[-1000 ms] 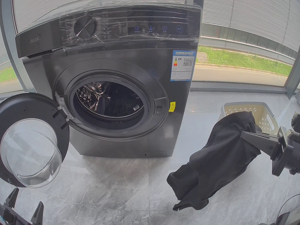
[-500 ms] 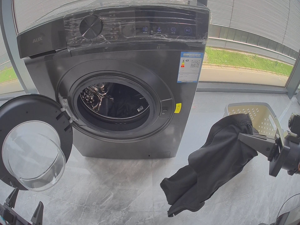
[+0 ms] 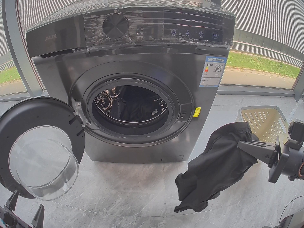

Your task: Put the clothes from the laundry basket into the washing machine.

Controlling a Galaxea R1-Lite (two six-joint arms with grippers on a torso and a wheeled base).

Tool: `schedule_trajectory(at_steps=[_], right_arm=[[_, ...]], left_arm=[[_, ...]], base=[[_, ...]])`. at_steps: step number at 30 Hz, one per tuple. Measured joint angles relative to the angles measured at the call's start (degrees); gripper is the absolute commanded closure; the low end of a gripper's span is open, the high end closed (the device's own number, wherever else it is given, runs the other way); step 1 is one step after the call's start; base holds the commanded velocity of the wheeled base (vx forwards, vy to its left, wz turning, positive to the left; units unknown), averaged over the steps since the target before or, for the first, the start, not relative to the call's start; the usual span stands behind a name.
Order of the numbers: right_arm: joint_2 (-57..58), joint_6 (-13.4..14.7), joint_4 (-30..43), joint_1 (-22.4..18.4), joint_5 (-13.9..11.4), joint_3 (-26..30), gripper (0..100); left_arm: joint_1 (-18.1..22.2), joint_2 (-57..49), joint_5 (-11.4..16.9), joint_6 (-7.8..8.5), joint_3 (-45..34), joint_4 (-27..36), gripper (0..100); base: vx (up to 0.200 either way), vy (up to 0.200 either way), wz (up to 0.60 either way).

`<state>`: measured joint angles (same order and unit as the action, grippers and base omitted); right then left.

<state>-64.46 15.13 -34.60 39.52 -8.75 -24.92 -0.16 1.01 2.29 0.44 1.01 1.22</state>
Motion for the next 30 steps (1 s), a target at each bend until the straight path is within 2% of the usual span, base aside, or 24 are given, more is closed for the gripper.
schedule_trajectory(at_steps=[8,20,30], right_arm=[[-0.56,0.00,0.00,0.11,0.00,0.12,100],[-1.46,0.04,-2.79,0.00,0.02,0.76,100],[-3.61,0.50,-6.68,-0.26,0.05,2.49,100]], left_arm=[[-0.02,0.00,0.00,0.02,0.00,0.00,0],[0.00,0.00,0.02,0.00,0.00,0.00,0],[0.02,0.00,-0.09,0.07,0.00,0.00,0]], base=[[0.000,0.000,0.00],[0.000,0.200,0.00],[0.000,0.000,0.00]])
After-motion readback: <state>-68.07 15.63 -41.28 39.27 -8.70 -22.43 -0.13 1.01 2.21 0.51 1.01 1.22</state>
